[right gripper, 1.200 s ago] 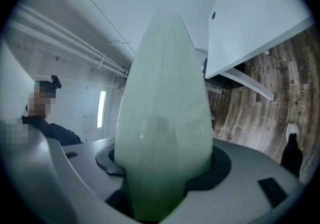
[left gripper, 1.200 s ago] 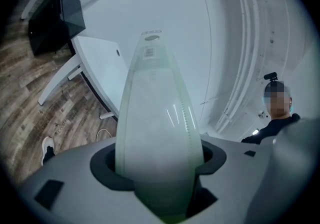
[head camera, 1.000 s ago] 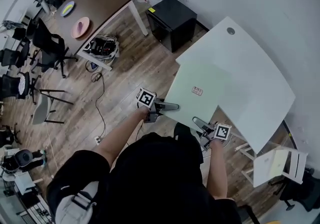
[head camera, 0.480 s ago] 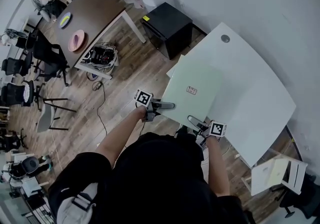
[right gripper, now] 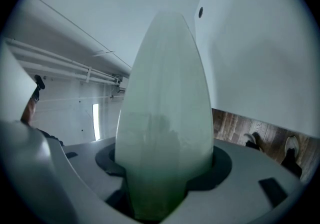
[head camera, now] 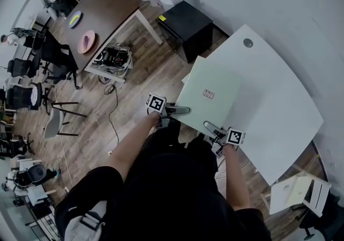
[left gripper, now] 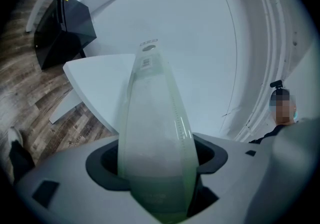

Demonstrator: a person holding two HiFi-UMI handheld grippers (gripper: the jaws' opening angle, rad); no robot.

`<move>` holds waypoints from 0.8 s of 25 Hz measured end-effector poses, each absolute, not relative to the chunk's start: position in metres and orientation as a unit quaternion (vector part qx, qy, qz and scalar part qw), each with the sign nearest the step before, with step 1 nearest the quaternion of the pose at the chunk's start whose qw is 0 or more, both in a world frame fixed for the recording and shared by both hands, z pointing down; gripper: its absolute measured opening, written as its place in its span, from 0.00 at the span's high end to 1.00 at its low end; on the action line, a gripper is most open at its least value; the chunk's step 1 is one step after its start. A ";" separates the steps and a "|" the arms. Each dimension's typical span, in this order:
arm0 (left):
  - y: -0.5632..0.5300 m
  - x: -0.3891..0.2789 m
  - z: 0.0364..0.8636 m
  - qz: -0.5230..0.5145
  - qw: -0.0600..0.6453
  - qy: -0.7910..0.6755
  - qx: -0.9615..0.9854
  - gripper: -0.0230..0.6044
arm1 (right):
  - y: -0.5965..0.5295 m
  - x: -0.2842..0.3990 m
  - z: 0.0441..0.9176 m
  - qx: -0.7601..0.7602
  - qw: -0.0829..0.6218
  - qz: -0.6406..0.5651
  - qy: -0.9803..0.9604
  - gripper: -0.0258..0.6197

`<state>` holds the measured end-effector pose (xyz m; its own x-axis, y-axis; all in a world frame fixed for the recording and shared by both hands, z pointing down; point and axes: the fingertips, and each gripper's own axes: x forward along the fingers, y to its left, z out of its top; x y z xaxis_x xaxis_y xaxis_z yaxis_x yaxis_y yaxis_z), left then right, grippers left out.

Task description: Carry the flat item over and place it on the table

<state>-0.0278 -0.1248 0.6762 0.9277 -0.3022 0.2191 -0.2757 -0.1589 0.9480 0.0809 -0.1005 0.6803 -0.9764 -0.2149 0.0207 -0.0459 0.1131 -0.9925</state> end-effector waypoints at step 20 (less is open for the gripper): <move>-0.209 -0.042 0.724 0.029 0.644 -0.113 0.756 0.43 | -0.158 0.060 0.718 -0.185 0.106 -0.672 0.709 0.48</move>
<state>-0.0415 -0.2085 0.7236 0.9727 -0.1330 0.1901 -0.2088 -0.1445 0.9672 0.0601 -0.1584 0.7177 -0.9096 -0.4036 0.0984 -0.1198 0.0280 -0.9924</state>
